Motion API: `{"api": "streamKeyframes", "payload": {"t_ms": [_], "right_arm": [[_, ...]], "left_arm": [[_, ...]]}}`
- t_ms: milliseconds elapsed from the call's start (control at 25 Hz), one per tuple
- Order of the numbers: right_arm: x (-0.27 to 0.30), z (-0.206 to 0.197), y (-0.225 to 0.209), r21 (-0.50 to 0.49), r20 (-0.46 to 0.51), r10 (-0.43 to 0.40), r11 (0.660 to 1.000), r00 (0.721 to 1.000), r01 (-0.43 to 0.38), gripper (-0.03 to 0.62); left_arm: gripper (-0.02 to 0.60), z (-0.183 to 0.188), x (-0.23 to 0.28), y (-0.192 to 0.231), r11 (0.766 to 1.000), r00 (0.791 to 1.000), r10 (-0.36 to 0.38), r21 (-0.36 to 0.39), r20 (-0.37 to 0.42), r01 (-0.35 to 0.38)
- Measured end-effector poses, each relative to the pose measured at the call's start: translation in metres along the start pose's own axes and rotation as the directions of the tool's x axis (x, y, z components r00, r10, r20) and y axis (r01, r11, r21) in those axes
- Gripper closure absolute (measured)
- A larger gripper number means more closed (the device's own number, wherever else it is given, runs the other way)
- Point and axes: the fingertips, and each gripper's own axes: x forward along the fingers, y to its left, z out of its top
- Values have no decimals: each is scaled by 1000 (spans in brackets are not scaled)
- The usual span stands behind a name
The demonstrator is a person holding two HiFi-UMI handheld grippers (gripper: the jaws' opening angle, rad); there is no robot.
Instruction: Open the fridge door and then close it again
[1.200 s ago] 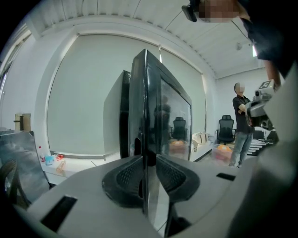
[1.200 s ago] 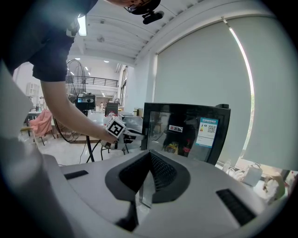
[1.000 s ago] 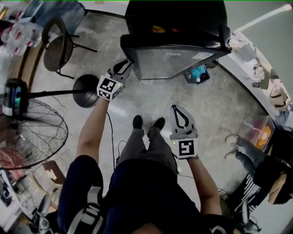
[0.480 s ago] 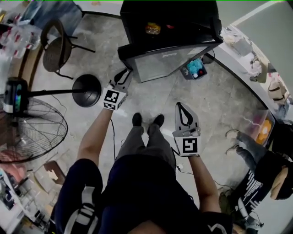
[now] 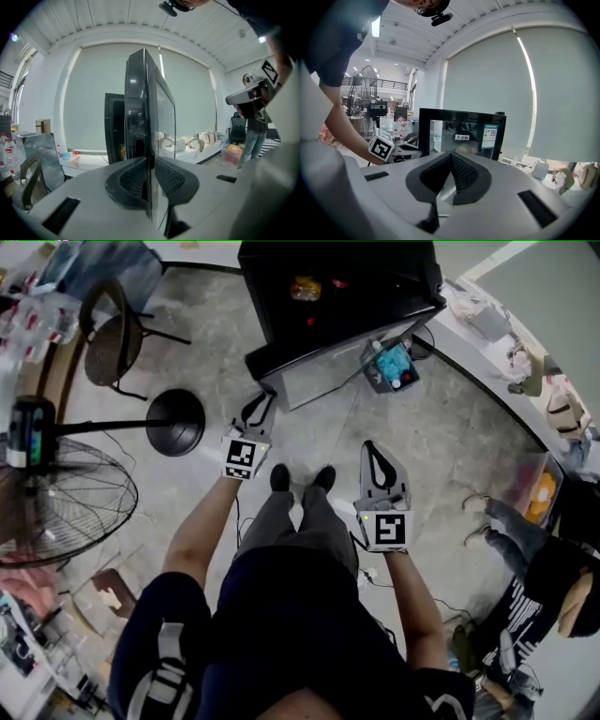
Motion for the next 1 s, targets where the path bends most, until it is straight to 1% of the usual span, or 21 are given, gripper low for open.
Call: {"api": "streamKeyframes", "payload": {"t_ms": [160,280,520,640,800,1000], "right_arm": [[-11,0,-1,-1,-1,-25,1000,1000,25,576],[-20,0,-6,4,-6,-47,999,999,47,576],[-40,1,-7,-2,-1,-72,997,997,72,576],[-48,0,-5,9,-11,-85,996,996,85,576],[-52,0,-2,0,-9,-90,996,996,90,576],[-57,-14,0,13,-27,-99,995,995,99,576]], "left_arm": [[513,-3,-9,-19,999,999,28,-17,-14,-29],[515,-3,-14,-30,999,999,29,-20,-21,-29],[522,-2,-25,-58,1000,1000,-3,-4,-25,3],[526,-2,-33,-76,999,999,-33,19,-33,34],[531,-3,-39,-104,995,996,-76,59,-40,78],[535,-4,-40,-127,995,996,-73,57,-49,76]]}}
